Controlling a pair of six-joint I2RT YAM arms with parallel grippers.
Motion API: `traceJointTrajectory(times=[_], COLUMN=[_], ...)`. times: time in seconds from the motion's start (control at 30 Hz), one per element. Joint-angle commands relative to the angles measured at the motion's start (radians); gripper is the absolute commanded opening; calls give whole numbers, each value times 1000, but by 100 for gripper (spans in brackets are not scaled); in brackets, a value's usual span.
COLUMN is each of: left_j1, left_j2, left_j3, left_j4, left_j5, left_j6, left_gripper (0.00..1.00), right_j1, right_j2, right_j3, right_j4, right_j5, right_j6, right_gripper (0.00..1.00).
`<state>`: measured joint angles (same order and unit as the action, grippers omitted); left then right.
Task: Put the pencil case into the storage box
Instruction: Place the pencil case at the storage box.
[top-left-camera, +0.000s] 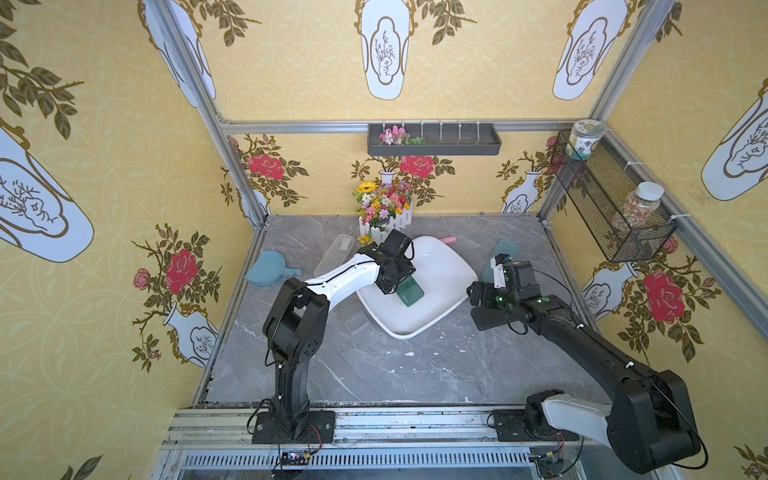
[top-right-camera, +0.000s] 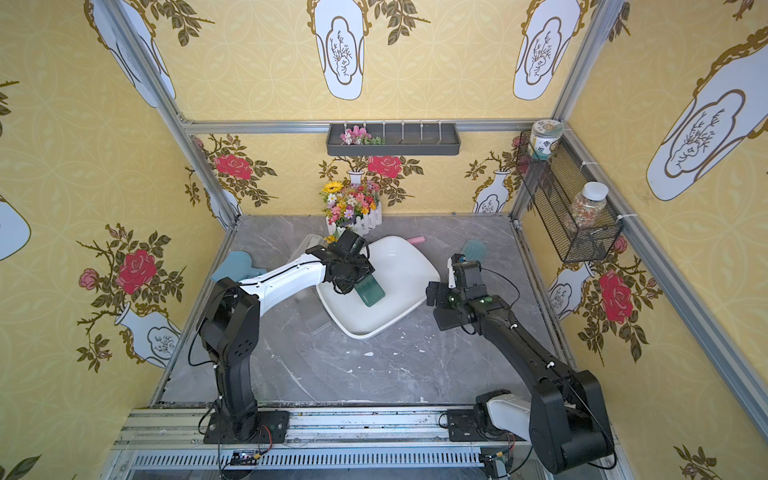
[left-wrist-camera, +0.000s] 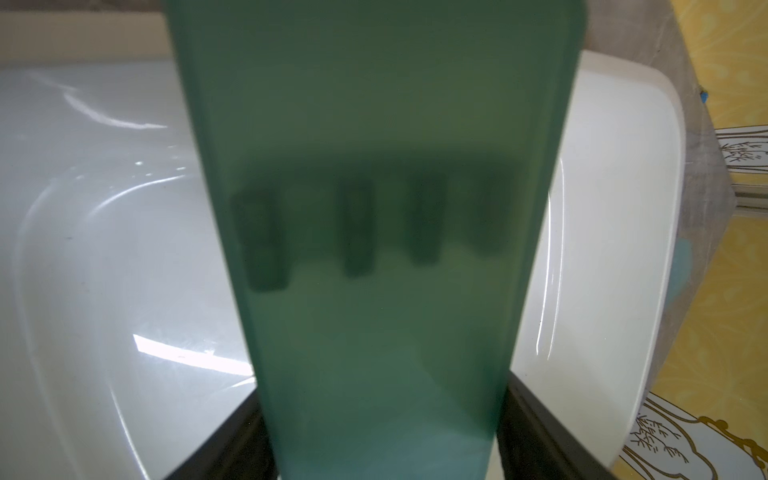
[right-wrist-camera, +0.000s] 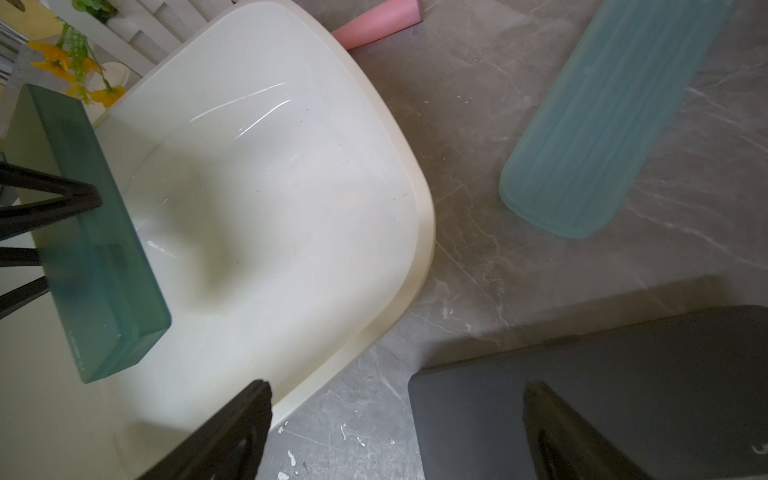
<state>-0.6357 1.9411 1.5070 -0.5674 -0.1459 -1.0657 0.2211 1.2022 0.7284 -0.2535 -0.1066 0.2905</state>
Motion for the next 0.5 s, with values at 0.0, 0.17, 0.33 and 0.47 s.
traceJointTrajectory(times=[0.0,0.17,0.33,0.47], left_j1=[-10,-29,-57,-80], left_j2=[13,12,1,1], left_j3=[-6,-37,-42,-31], left_j4=[-6,0,-2,-27], left_j5=[-8,-9,-41,-62], left_j6=[-43,-74,-76,-77], left_gripper=[66,66,65,65], right_j1=[-2,-2,-2,-2], right_j2=[-1,1,-3,-9], right_j3=[-4,-1,-1,-4], right_j4=[39,40,40,39], right_j5=[-18,-24,-25,-27], right_j6=[-2,-2,0,3], right_gripper=[97,97,97,97])
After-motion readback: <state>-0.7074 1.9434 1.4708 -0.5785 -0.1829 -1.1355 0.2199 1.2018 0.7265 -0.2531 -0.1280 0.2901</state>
